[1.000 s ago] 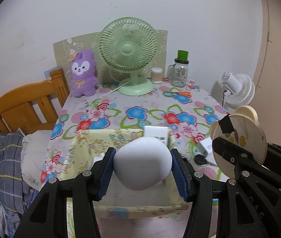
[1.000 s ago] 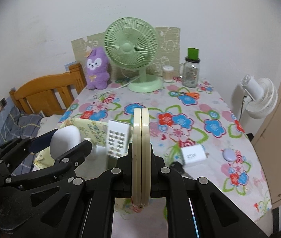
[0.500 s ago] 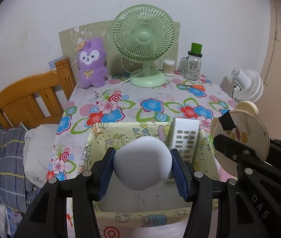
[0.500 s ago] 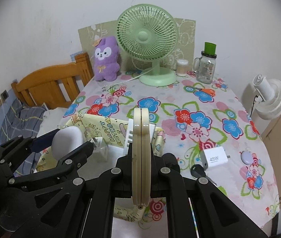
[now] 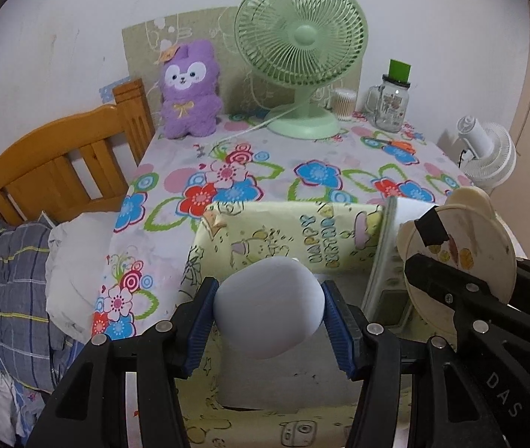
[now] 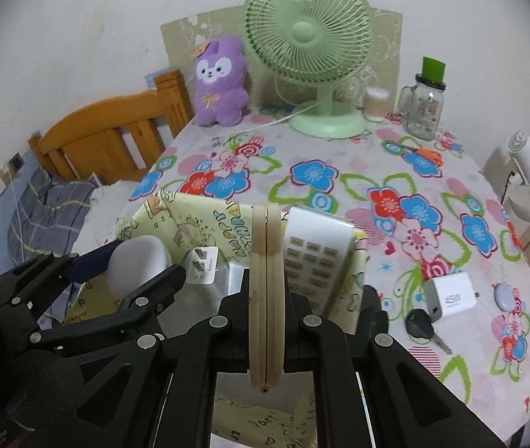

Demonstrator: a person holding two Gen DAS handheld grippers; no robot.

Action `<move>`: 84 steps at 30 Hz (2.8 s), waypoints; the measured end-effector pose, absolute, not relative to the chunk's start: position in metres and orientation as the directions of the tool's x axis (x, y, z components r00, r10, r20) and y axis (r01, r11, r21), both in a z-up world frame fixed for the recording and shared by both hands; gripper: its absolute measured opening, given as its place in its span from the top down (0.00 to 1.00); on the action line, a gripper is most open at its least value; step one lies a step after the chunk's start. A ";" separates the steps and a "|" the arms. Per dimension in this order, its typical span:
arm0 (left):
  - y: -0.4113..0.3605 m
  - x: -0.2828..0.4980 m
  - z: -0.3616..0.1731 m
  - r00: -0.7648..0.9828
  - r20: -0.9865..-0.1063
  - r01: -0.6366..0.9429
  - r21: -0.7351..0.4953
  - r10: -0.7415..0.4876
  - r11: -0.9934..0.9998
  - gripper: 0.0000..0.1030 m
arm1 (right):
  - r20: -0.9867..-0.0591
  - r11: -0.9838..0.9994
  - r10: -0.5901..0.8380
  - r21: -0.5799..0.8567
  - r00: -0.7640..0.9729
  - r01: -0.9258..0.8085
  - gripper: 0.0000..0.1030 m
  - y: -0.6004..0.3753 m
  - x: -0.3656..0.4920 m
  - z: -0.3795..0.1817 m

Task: Organize rigid objects
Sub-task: 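Lower the white case into the fabric box with the left tool while the right tool drops the coaster in, then move both tools open from the box toward the white charger and lavender puck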

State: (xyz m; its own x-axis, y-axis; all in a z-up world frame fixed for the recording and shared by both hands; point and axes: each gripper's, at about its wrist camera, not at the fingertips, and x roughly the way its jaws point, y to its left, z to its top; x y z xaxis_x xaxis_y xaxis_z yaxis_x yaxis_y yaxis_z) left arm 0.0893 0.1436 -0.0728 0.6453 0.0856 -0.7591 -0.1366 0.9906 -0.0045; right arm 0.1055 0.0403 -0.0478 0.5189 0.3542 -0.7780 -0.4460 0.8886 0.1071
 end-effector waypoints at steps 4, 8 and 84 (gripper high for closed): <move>0.146 0.089 -0.076 0.639 -0.763 -0.145 0.005 0.098 0.989 0.37 | -0.794 0.892 0.348 0.118 0.498 -0.436 0.86 0.040 0.107 -0.052; 0.145 0.087 -0.072 0.649 -0.756 -0.145 -0.013 0.085 0.989 0.28 | -0.789 0.904 0.334 0.114 0.515 -0.412 0.78 0.031 0.105 -0.050; -0.048 0.089 -0.056 0.695 -0.719 0.026 -0.006 -0.022 1.000 0.10 | -0.671 0.987 0.139 0.030 0.728 -0.161 0.06 -0.201 0.069 -0.015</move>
State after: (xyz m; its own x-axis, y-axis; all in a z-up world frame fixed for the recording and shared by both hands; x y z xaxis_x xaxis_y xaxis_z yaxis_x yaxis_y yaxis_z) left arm 0.0887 -0.0479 -0.0560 0.6950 -0.0221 -0.7187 0.0257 0.9997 -0.0060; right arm 0.0693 -0.2008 -0.0154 0.7283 0.1388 -0.6711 -0.1607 0.9866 0.0297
